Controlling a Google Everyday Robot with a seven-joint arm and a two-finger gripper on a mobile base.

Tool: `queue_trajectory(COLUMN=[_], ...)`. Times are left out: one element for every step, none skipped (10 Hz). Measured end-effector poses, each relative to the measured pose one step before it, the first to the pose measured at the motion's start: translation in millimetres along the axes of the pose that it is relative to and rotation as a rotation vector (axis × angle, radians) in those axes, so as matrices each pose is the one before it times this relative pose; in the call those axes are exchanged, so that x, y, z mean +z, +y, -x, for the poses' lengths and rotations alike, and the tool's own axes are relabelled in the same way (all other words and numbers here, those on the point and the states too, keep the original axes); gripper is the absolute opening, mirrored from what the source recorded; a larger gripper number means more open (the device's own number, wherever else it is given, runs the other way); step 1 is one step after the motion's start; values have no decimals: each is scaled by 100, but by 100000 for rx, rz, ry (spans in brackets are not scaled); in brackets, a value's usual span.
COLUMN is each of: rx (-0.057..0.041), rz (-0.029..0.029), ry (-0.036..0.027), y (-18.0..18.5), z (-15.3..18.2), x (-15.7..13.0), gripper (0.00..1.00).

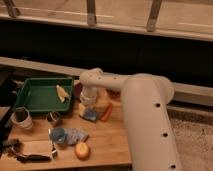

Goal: Wipe purple bowl with sponge

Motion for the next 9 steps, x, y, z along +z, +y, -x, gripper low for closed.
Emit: queue_trajectory(rx=[-73, 95, 172, 288, 276, 701, 1202, 1339, 2147], rz=[-1040, -722, -807, -1070, -717, -1224, -1423, -1196, -1542], ry=[-1003, -1051, -777, -1840, -1403, -2261, -1859, -1532, -1761], y=[-2, 33, 32, -166, -126, -234, -385, -384, -514], z=[-91, 4, -163, -32, -31, 7, -15, 21, -23], x=[25, -50, -367, -744, -635, -1480, -1649, -1369, -1651], gripper=[3, 0, 0, 0, 0, 0, 0, 0, 0])
